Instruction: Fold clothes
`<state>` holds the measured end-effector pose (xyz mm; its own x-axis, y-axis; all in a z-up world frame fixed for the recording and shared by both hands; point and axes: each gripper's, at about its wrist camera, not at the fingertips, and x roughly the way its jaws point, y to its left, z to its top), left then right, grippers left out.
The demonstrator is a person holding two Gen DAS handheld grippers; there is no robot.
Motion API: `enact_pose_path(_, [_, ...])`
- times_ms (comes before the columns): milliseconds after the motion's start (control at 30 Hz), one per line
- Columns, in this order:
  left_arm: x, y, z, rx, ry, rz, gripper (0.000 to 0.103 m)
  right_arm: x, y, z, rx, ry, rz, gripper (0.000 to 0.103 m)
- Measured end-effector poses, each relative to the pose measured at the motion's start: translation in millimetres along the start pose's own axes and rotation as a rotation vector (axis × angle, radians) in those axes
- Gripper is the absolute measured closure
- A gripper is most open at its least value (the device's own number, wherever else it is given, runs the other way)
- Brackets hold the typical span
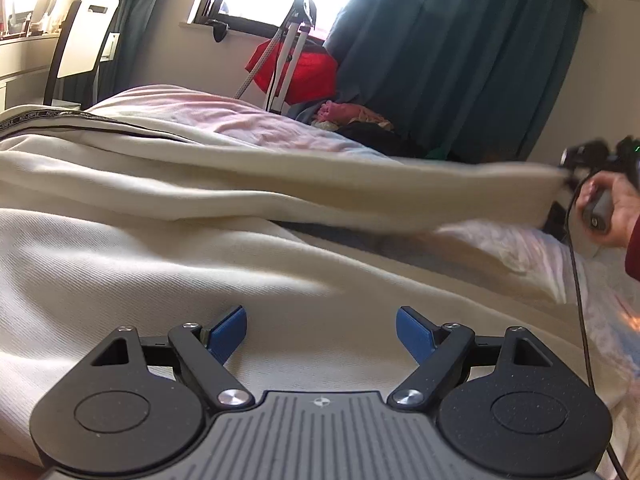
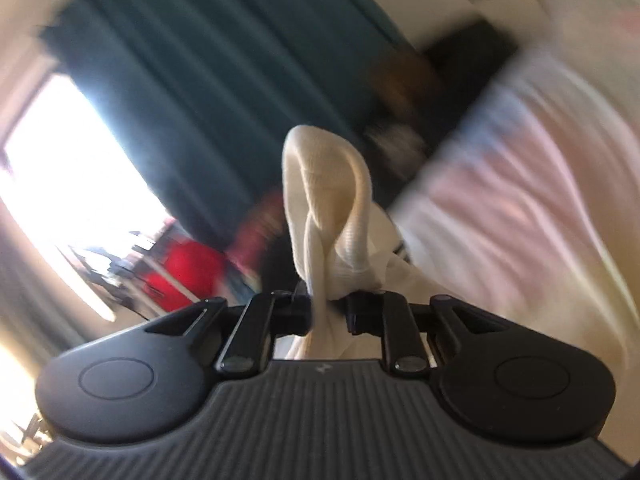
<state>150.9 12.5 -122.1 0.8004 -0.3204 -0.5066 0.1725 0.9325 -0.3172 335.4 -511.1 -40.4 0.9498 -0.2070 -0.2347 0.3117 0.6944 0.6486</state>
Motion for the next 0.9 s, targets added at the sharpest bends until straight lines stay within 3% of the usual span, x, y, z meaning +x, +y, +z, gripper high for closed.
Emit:
enact_pose_path(100, [-4,-1,0,0.003,-0.008,-0.002,0.019,-12,-8,-3,-0.059,-0.049,0.011,0.084])
enact_pose_path(233, [-9,-4,1,0.019,-0.020,0.001,0.019,-2,-78,-33,0.001,0.091,-0.150,0.084])
enact_pose_path(333, [-11,-7,1,0.034,-0.028,0.005,0.019,-2,-131,-62,0.106,0.189,-0.232,0.083])
enact_pose_path(467, [-12,-10,1,0.039,-0.033,0.016,0.019,-14,-176,-87,0.287,0.207,-0.190,0.073])
enact_pose_path(500, [-12,-9,1,0.034,-0.033,0.018,0.019,-19,-179,-89,0.317,0.212,-0.170,0.072])
enact_pose_path(600, [-11,-10,2,0.026,-0.027,0.020,0.019,-28,-180,-84,0.376,0.220,-0.144,0.056])
enact_pose_path(667, [-12,-11,1,0.030,-0.027,0.023,0.019,-43,-177,-75,0.374,0.185,-0.139,0.033])
enact_pose_path(733, [-14,-13,1,0.035,-0.029,0.024,0.019,-54,-170,-68,0.324,0.136,-0.156,0.022])
enact_pose_path(900, [-12,-15,1,0.045,-0.027,0.032,0.019,-73,-154,-61,0.166,0.009,-0.240,0.023])
